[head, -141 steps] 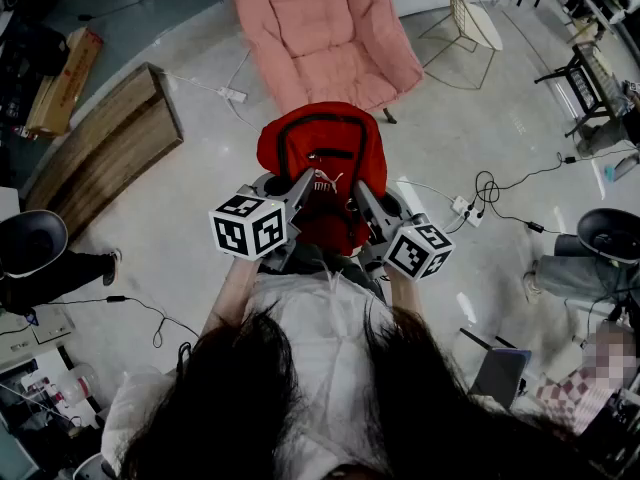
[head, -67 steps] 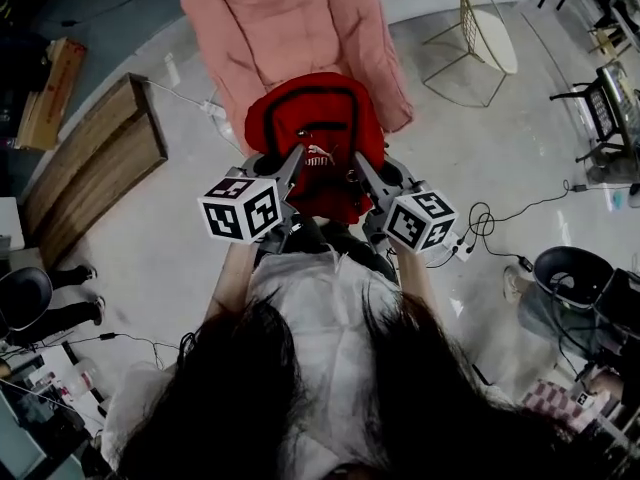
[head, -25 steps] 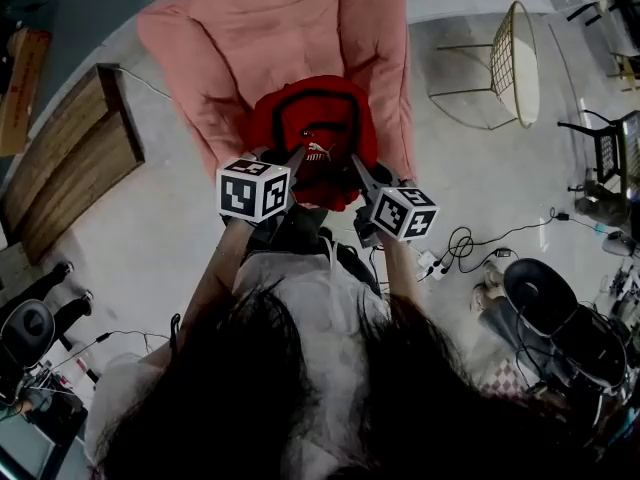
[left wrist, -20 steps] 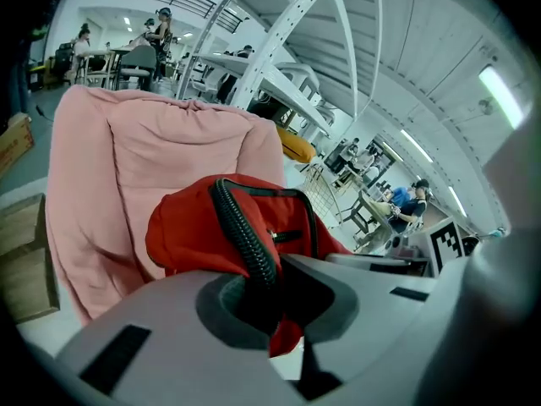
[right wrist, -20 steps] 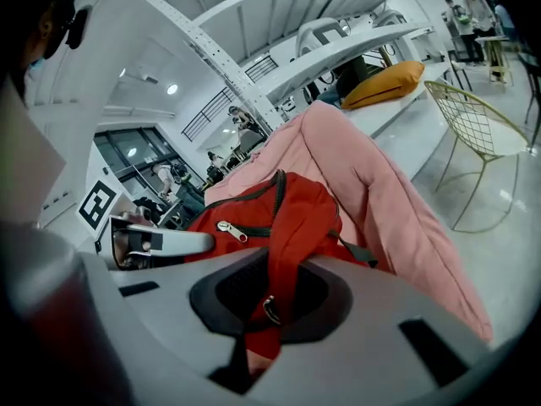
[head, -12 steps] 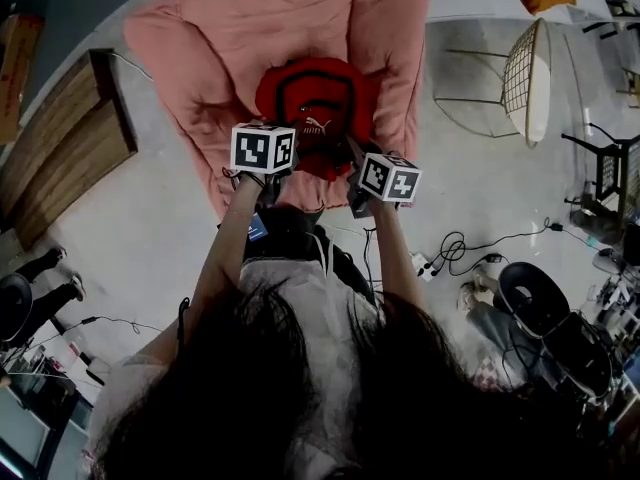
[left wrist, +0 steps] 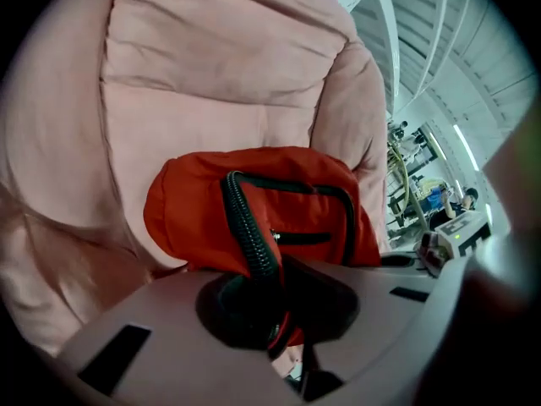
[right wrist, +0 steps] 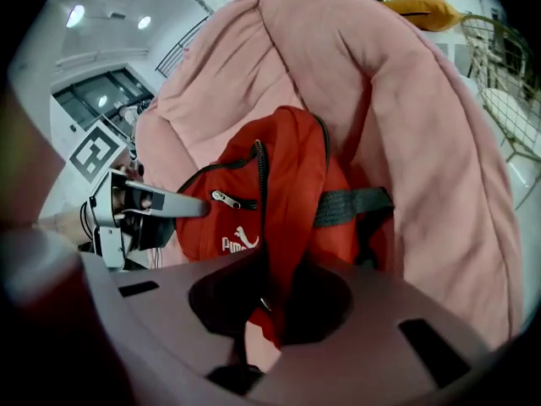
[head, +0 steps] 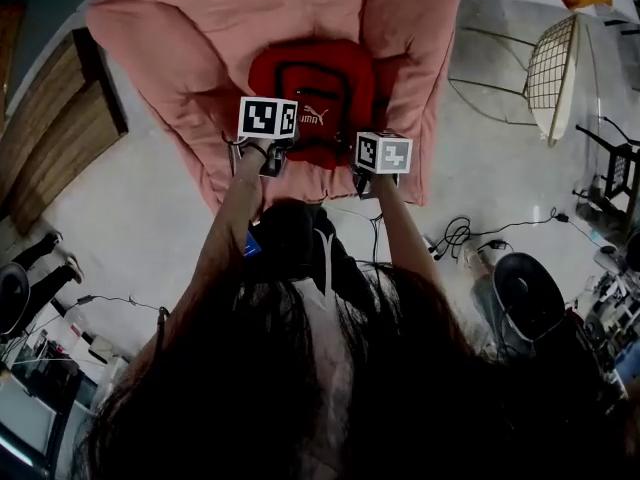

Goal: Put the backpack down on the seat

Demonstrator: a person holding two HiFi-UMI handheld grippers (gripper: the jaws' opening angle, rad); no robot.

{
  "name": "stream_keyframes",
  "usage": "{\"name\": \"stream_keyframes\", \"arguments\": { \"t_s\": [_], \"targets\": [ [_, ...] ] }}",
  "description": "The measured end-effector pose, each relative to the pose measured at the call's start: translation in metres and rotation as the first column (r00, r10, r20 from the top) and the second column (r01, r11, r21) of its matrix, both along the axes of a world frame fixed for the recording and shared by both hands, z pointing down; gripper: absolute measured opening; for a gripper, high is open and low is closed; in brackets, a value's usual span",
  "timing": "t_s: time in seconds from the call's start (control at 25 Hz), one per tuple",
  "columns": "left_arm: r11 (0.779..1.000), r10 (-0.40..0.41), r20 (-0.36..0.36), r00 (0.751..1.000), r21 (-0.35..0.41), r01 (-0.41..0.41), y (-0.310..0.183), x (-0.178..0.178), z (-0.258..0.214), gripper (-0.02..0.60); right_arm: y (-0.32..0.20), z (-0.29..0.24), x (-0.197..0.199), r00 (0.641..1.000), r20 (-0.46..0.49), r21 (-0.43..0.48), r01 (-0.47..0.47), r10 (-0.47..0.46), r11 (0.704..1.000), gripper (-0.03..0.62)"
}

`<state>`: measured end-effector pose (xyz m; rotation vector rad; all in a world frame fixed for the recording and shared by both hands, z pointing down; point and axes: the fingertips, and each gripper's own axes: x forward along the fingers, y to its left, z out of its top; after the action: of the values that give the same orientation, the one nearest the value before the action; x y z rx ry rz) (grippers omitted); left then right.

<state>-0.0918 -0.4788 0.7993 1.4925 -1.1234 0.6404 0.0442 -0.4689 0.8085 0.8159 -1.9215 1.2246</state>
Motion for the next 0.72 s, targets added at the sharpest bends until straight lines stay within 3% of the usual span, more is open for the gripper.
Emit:
{"name": "stream_keyframes", "arguments": {
  "t_s": [0.16,0.28,0.48,0.52,0.6,0.72],
  "targets": [
    [1.000,0.013,0.006,1.000,0.012,-0.013,0.002,-0.010,0.030,0.046,0.007,0.025,0.000,0.998,-0.053,0.001,0.040,-0.040,0.999,0.048],
    [0.999,-0.024,-0.020,1.000,0.036,0.025,0.003,-0.017,0.044,0.046,0.007,0.034,-0.002,0.998,-0.062,0.011,0.026,-0.025,1.000,0.048],
    [0.990,-0.074,-0.092,0.993,0.116,0.084,0.001,-0.018,0.049,0.054,0.010,0.030,-0.007,1.000,-0.004,0.014,0.015,-0.015,1.000,0.053],
    [0.988,-0.065,-0.107,0.992,0.131,0.079,0.003,-0.016,0.047,0.086,0.013,0.026,-0.008,1.000,0.011,0.008,0.016,-0.016,1.000,0.073],
    [0.988,-0.044,-0.119,0.992,0.139,0.060,0.012,-0.016,0.044,0.155,0.019,0.015,-0.009,0.999,0.033,0.009,0.023,-0.024,1.000,0.222],
    [0.991,-0.016,-0.043,0.999,0.128,0.021,0.030,-0.031,0.041,0.179,0.025,0.003,0.000,0.999,0.017,0.047,0.039,-0.040,0.998,0.238]
  ]
}}
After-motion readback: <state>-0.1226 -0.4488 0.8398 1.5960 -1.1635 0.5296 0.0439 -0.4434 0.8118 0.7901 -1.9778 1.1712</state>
